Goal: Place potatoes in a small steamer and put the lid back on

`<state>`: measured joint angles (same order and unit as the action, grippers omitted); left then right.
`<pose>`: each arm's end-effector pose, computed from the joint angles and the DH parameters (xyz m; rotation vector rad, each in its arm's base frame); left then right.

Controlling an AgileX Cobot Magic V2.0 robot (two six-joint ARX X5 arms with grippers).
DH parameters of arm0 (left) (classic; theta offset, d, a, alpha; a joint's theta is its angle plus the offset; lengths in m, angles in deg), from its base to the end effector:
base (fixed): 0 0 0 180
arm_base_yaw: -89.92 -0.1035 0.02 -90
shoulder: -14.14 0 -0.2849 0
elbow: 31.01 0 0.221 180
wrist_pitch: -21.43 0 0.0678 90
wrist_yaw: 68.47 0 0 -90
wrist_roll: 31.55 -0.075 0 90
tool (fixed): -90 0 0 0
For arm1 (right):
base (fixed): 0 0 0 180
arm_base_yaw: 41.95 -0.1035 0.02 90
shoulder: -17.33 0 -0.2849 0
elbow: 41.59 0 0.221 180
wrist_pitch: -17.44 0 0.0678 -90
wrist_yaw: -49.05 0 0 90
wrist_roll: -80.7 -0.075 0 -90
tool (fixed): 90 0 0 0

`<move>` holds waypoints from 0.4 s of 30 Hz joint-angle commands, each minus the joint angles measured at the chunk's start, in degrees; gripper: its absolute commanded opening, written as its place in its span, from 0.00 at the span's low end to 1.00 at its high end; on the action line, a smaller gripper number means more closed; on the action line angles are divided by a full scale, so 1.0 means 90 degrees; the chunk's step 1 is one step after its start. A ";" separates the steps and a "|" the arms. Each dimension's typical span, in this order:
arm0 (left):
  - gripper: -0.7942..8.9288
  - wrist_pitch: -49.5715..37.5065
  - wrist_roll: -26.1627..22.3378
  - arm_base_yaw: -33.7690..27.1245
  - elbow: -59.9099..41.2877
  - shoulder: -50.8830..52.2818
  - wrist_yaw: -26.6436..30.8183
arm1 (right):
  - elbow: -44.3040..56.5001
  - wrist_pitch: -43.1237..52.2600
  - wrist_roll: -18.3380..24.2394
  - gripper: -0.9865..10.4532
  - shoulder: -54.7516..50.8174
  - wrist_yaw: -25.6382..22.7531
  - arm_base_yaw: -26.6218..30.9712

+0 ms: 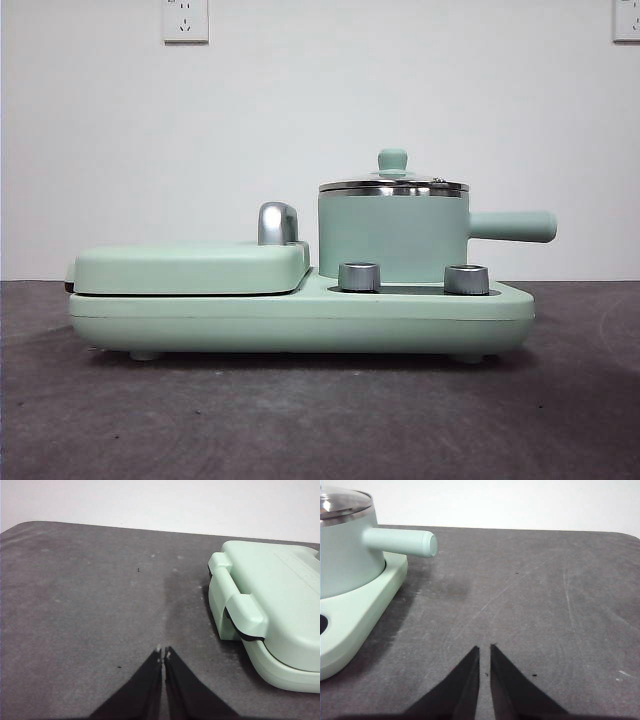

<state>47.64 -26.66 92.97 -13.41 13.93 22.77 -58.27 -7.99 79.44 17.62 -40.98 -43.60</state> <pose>0.0871 -0.0030 0.1487 -0.0794 0.1551 -0.0249 0.0881 0.0025 0.1449 0.0196 0.1581 0.0265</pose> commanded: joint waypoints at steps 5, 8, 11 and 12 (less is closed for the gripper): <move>0.09 0.0027 -0.0085 -0.0005 -0.0121 0.0005 0.0012 | 0.0032 0.0029 0.0068 0.11 -0.0010 -0.0005 0.0000; 0.09 0.0027 -0.0085 -0.0005 -0.0121 0.0005 0.0012 | 0.0032 0.0080 0.0068 0.11 -0.0010 -0.0002 0.0000; 0.09 0.0027 -0.0085 -0.0005 -0.0121 0.0005 0.0012 | 0.0029 0.0078 0.0068 0.11 -0.0010 -0.0005 0.0002; 0.09 0.0027 -0.0085 -0.0005 -0.0121 0.0005 0.0012 | 0.0029 0.0078 0.0068 0.11 -0.0010 -0.0002 0.0002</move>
<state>47.66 -26.66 92.97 -13.41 13.93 22.77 -58.27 -7.84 79.44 17.62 -40.98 -43.60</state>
